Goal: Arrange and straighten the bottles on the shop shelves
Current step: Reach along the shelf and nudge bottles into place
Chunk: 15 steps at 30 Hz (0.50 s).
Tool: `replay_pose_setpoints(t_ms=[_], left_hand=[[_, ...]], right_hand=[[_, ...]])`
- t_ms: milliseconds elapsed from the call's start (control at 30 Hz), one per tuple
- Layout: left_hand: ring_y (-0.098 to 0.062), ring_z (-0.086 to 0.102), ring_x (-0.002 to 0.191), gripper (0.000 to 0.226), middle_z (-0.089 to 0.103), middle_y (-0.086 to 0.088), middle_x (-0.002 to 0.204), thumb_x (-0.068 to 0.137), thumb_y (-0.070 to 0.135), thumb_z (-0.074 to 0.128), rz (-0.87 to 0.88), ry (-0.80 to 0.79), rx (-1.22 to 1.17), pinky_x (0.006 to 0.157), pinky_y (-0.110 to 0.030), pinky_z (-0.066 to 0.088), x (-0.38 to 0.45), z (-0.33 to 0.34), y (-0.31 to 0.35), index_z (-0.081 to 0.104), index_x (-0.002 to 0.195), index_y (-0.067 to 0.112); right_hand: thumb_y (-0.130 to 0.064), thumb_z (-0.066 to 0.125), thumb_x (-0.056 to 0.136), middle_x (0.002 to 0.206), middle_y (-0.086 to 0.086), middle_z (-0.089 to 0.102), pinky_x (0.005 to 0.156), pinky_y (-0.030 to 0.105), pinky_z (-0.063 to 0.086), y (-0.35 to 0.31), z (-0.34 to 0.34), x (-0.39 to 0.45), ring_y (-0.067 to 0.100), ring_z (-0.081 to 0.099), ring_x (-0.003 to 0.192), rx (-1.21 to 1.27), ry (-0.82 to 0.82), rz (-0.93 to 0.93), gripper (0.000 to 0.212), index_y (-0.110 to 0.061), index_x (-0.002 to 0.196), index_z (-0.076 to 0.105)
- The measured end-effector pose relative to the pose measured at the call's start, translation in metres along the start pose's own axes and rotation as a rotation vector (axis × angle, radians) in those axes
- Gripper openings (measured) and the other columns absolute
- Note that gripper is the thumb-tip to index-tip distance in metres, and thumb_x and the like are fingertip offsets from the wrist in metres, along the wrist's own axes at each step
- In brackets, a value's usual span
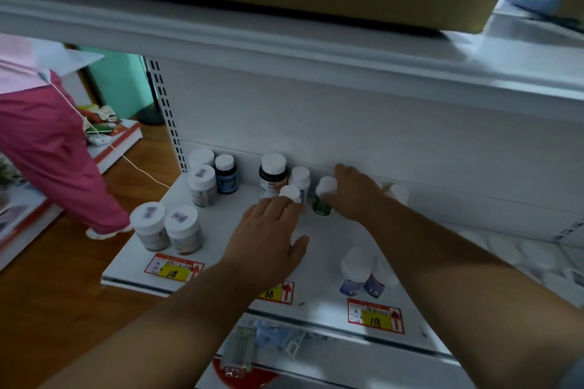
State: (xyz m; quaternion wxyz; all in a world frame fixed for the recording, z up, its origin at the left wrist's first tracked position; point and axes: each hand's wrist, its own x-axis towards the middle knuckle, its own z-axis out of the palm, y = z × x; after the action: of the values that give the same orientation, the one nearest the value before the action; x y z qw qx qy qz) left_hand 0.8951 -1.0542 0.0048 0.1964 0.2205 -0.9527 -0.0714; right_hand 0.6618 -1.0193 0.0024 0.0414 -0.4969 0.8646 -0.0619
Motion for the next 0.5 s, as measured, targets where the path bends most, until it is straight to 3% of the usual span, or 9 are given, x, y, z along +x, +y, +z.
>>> replay_pose_setpoints(t_ms=[100,233,333,400,500], left_hand=[[-0.019,0.047,0.117,0.045,0.053,0.004,0.125,0.088,0.048,0.048,0.015,-0.02,-0.012,0.099,-0.035,0.039,-0.001,0.003,0.0,0.049,0.128,0.025],[-0.019,0.045,0.118,0.046,0.052,0.005,0.126,0.088,0.051,0.045,0.055,-0.049,-0.05,0.1,-0.035,0.038,-0.002,0.0,-0.009,0.046,0.128,0.028],[-0.02,0.046,0.116,0.048,0.052,0.001,0.127,0.088,0.048,0.052,0.072,-0.02,-0.167,0.097,-0.033,0.035,0.002,-0.011,-0.016,0.047,0.13,0.024],[-0.02,0.047,0.114,0.053,0.053,-0.001,0.126,0.088,0.05,0.054,0.073,-0.004,-0.287,0.096,-0.032,0.036,0.007,-0.019,-0.016,0.048,0.131,0.02],[-0.015,0.047,0.115,0.068,0.051,0.003,0.126,0.085,0.068,0.047,0.078,-0.016,-0.467,0.097,-0.032,0.039,0.011,-0.024,-0.006,0.045,0.133,0.021]], right_hand=[[-0.052,0.055,0.087,0.118,0.016,0.056,0.085,0.041,0.048,-0.008,0.003,0.009,0.034,0.056,0.107,0.046,0.037,0.055,0.057,-0.01,0.123,0.04],[-0.033,0.057,0.089,0.114,0.017,0.058,0.084,0.038,0.046,-0.015,-0.002,0.006,0.034,0.057,0.103,0.145,0.042,0.154,0.041,-0.007,0.117,0.042],[-0.028,0.056,0.088,0.11,0.015,0.06,0.079,0.034,0.045,-0.018,-0.012,-0.021,0.032,0.058,0.099,0.27,0.144,0.196,0.036,-0.01,0.117,0.044],[-0.024,0.055,0.088,0.108,0.01,0.061,0.079,0.035,0.048,-0.023,-0.023,-0.047,0.031,0.059,0.097,0.469,0.301,0.206,0.031,-0.017,0.118,0.049],[-0.027,0.054,0.09,0.094,-0.007,0.062,0.076,0.041,0.054,-0.037,-0.039,-0.097,0.03,0.063,0.091,0.918,0.493,0.213,0.014,-0.032,0.102,0.058]])
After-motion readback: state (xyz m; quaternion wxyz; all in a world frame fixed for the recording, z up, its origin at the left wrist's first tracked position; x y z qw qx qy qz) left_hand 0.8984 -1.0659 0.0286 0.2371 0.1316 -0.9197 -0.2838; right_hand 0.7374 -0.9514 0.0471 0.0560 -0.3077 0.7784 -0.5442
